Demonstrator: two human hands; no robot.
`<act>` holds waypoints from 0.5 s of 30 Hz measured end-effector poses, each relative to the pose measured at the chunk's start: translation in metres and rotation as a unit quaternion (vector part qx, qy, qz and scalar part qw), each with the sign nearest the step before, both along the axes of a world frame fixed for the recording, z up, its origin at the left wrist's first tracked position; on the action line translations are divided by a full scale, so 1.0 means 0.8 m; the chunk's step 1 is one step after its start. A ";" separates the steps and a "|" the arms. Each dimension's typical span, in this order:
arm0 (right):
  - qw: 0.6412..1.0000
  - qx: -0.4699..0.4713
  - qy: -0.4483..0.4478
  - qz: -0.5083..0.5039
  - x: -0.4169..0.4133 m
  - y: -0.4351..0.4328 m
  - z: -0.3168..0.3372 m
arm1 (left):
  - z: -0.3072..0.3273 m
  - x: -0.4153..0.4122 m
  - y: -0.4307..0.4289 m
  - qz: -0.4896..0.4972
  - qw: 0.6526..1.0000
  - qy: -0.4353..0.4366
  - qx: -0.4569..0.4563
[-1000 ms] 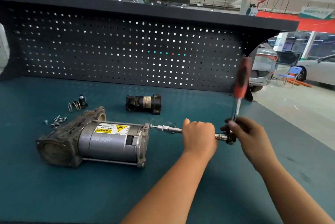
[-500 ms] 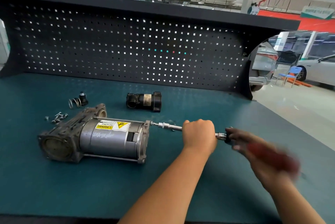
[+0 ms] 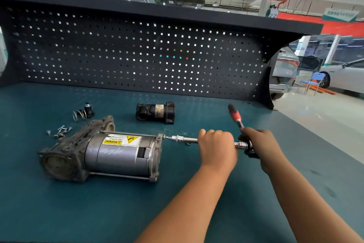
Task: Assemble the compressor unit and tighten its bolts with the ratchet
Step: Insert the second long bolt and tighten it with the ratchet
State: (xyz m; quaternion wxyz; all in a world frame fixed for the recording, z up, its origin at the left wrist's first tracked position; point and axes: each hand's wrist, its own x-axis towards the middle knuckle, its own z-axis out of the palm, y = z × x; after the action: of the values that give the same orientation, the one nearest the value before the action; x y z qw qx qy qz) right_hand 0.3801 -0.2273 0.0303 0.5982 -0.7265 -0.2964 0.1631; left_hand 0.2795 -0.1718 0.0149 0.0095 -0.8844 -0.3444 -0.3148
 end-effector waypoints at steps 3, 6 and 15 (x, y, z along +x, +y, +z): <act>0.999 -0.014 0.032 0.018 -0.005 -0.009 -0.022 | -0.005 0.004 0.005 0.001 0.999 0.048 -0.007; 0.994 0.090 -0.047 0.032 -0.016 -0.037 -0.037 | -0.004 0.003 0.008 -0.004 0.997 0.070 -0.016; 0.943 0.139 -0.292 0.078 -0.038 -0.082 -0.058 | 0.004 0.004 0.009 0.002 0.998 0.063 -0.019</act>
State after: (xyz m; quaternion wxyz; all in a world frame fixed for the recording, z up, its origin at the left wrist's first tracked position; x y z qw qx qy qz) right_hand 0.3500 -0.2925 -0.0161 0.5660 -0.6265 -0.5332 -0.0526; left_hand 0.2824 -0.1645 0.0179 0.0153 -0.9017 -0.3508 -0.2524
